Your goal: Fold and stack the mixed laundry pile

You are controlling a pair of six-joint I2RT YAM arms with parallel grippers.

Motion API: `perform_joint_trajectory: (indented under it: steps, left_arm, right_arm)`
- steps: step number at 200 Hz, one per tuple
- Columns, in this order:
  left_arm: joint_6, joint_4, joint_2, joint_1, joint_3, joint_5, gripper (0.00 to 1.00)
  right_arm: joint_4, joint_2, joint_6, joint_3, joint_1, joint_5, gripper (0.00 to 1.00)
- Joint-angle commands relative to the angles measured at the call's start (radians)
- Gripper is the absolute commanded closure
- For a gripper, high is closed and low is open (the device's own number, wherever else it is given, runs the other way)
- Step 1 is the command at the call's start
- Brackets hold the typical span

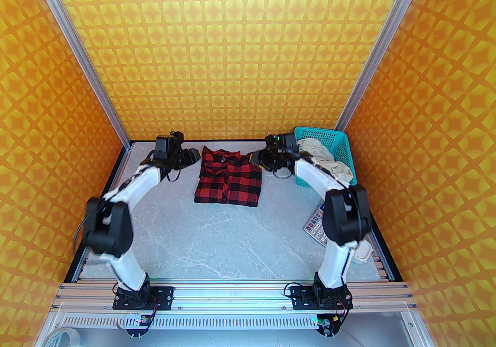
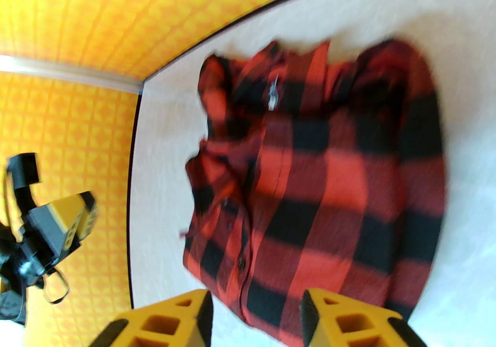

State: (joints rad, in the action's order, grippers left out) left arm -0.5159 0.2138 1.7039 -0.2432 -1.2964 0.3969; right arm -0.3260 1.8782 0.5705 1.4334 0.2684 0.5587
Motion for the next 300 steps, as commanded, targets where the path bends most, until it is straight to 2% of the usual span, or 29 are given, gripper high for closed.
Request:
perform_joint_trajectory:
  steps: [1, 21, 44, 87, 107, 126, 147, 157, 183, 206, 224, 246, 266, 283, 300]
  left_arm:
    - [0.060, 0.043, 0.069, -0.046, 0.063, 0.046, 0.80]
    - [0.064, 0.032, 0.169, -0.063, 0.007, 0.097, 0.83]
    - [0.071, 0.034, 0.302, -0.077, -0.118, 0.141, 0.83]
    - [0.041, -0.073, 0.494, -0.081, -0.361, 0.170, 0.74]
    - [0.037, -0.095, 0.581, -0.081, -0.475, 0.170, 0.68]
    - [0.032, -0.127, 0.677, -0.076, -0.564, 0.168, 0.66]
    - [0.024, -0.144, 0.738, -0.061, -0.624, 0.164, 0.67]
    - [0.025, -0.135, 0.726, -0.053, -0.624, 0.161, 0.64]
    - [0.088, -0.065, 0.517, -0.048, -0.488, 0.114, 0.50]
    - [0.128, 0.037, 0.259, -0.047, -0.263, 0.070, 0.38]
    - [0.121, 0.099, 0.101, -0.038, -0.050, 0.047, 0.34]
    - [0.094, 0.107, -0.038, -0.011, 0.191, 0.046, 0.31]
    - [0.040, 0.015, -0.107, 0.006, 0.372, 0.067, 0.30]
    - [-0.007, -0.094, -0.107, 0.009, 0.463, 0.103, 0.27]
    - [-0.029, -0.158, -0.064, 0.009, 0.482, 0.122, 0.25]
  right_arm:
    - [0.062, 0.083, 0.008, -0.009, 0.055, -0.024, 0.62]
    - [0.056, 0.167, 0.012, 0.064, 0.060, -0.040, 0.64]
    - [-0.028, 0.274, -0.037, 0.194, 0.056, -0.076, 0.66]
    - [-0.057, 0.363, -0.031, 0.321, 0.025, -0.079, 0.66]
    - [-0.061, 0.361, -0.027, 0.325, 0.010, -0.082, 0.66]
    - [-0.087, 0.332, -0.032, 0.304, -0.001, -0.096, 0.65]
    - [-0.107, 0.214, -0.048, 0.196, -0.003, -0.140, 0.61]
    - [-0.095, 0.135, -0.048, 0.103, -0.003, -0.148, 0.57]
    - [-0.028, -0.076, -0.022, -0.181, -0.006, -0.096, 0.48]
    - [0.054, -0.231, 0.033, -0.437, -0.013, -0.034, 0.42]
    - [0.160, -0.304, 0.105, -0.592, -0.012, 0.021, 0.39]
    - [0.308, -0.304, 0.203, -0.689, -0.013, 0.065, 0.37]
    - [0.448, -0.264, 0.302, -0.713, -0.008, 0.083, 0.37]
    - [0.544, -0.198, 0.378, -0.709, -0.005, 0.087, 0.38]
    - [0.639, -0.128, 0.448, -0.704, 0.004, 0.093, 0.41]
